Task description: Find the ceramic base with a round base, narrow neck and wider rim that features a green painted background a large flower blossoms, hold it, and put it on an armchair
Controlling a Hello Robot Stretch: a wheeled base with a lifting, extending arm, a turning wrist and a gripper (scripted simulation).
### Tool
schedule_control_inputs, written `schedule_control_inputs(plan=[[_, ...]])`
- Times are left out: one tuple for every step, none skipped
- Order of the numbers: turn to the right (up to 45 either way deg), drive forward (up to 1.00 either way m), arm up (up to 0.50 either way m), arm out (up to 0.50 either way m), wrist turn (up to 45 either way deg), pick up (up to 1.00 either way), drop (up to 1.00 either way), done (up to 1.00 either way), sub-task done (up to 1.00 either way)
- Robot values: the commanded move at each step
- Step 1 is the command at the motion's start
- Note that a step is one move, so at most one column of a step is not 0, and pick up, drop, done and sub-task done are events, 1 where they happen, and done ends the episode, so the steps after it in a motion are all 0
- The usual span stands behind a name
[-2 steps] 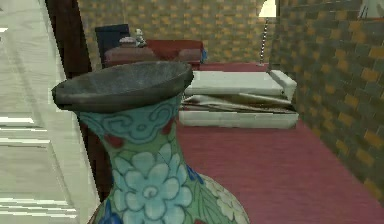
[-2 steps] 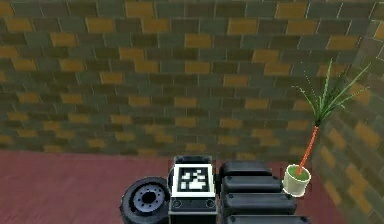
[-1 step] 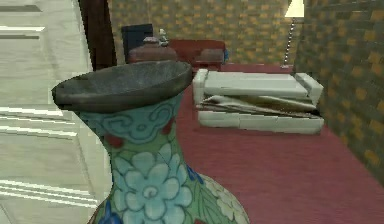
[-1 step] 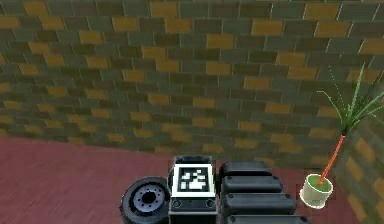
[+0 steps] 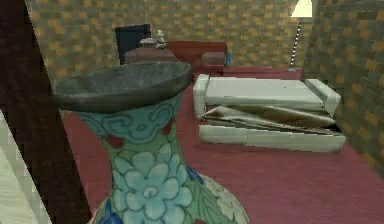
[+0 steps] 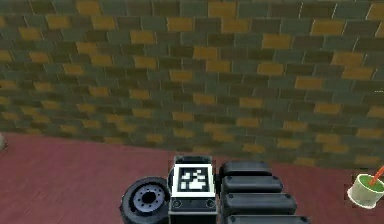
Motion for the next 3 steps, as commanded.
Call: schedule_control_inputs(plan=[[24.0, 0.0, 0.0, 0.0, 0.0, 0.0, 0.0, 0.0, 0.0], [0.0, 0.75, 0.0, 0.0, 0.0, 0.0, 0.0, 0.0, 0.0], [-45.0, 0.0, 0.0, 0.0, 0.0, 0.0, 0.0, 0.0, 0.0]])
